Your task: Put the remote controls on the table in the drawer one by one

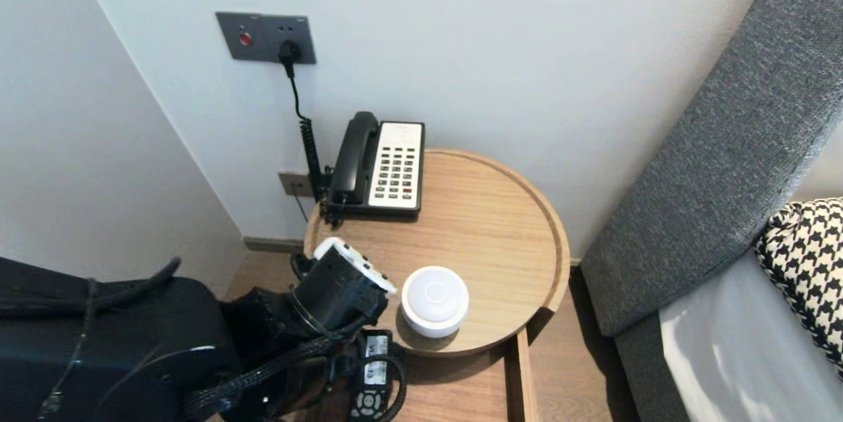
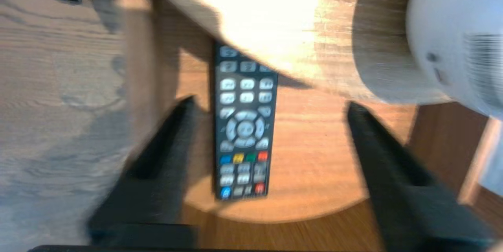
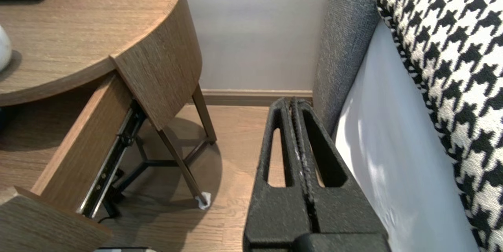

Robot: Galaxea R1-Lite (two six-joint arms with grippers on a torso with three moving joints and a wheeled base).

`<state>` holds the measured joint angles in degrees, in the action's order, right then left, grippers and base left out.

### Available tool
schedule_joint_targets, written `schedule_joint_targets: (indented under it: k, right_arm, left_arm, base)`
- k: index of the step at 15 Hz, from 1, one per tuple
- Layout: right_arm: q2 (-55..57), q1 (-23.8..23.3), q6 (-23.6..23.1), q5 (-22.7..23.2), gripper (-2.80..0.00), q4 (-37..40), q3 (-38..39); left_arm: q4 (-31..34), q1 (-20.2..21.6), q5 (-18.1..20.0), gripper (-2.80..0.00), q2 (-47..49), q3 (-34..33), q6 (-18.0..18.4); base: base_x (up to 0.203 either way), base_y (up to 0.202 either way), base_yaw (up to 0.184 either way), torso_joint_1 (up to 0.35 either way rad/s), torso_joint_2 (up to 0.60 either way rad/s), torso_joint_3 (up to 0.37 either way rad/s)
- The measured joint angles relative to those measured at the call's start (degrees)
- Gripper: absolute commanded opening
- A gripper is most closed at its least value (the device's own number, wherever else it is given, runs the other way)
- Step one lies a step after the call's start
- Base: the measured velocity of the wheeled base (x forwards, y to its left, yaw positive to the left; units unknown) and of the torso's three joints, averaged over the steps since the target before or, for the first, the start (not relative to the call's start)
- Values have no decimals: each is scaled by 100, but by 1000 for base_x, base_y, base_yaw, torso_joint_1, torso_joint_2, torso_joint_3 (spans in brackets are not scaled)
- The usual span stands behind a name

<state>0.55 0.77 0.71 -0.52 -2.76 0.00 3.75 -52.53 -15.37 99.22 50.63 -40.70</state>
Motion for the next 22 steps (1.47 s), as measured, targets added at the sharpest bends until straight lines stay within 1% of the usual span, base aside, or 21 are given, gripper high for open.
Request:
schedule_joint_targets:
  k: [1,4,6,9,13,16,22]
  right_arm:
    - [0,0,0,0,-280,0,0]
    - [0,0,-1,0,-280,0,0]
    - [0,0,-1,0,-280,0,0]
    - [0,0,-1,0,-280,0,0]
    - [0,0,-1,0,-280,0,0]
    - [0,0,0,0,-280,0,0]
    - [0,0,-2,0,-280,-2,0]
  left_arm:
    - [154,-5,0,-280,-173,2,18]
    - [313,5,9,-280,-658,25,150]
    - [541,27,20,-280,-898,149,223]
    - [1001,60,20,-280,-1125,629,223]
    - [1590,161,17,-280,-1222,1489,217]
    - [1611,249,7,-280,-1103,1860,239]
    - [1650,239,-30,-280,-591,2523,261]
  base:
    - [0,0,0,0,0,0]
    - [0,0,0,0,0,0]
    - [0,0,0,0,0,0]
    - [0,0,0,0,0,0]
    - [0,0,0,0,0,0]
    - [0,0,0,0,0,0]
    - [0,0,0,0,0,0]
